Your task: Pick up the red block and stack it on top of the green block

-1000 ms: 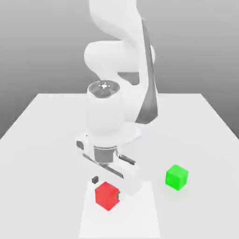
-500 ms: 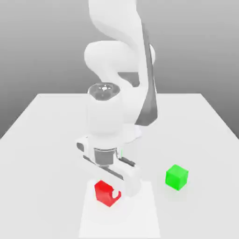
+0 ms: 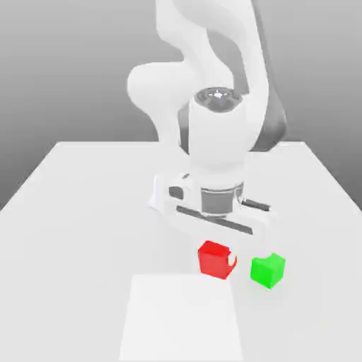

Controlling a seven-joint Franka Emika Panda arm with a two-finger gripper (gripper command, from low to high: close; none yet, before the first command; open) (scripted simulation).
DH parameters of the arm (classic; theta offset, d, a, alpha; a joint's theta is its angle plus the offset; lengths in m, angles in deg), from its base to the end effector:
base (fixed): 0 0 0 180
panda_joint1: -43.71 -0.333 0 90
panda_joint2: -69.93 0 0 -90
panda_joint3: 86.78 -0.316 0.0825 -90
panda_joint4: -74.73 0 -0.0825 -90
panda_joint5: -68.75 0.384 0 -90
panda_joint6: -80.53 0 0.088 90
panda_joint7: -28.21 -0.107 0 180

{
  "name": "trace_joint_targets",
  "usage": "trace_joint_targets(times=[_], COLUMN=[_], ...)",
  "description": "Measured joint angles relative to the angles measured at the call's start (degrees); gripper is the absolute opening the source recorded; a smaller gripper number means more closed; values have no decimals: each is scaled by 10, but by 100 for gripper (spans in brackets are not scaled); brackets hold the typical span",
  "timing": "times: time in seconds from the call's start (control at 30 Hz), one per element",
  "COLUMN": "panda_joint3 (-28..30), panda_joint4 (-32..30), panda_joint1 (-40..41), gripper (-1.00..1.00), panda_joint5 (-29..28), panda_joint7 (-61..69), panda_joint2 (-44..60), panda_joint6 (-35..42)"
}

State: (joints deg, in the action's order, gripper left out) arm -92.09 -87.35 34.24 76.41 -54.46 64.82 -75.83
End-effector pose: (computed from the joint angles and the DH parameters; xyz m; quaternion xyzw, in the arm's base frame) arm 0.3561 0.0877 0.2258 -0.7934 0.6082 0.0202 0.0108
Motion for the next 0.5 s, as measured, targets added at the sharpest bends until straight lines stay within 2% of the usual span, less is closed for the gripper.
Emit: trace_joint_targets(times=[0.33,0.5], panda_joint3=[-90,-107], panda_joint4=[-35,-36], panda_joint1=[-81,-73], gripper=[-100,-100], panda_joint5=[3,-37], panda_joint7=[-76,-112], panda_joint2=[-74,4], panda_joint6=[30,-48])
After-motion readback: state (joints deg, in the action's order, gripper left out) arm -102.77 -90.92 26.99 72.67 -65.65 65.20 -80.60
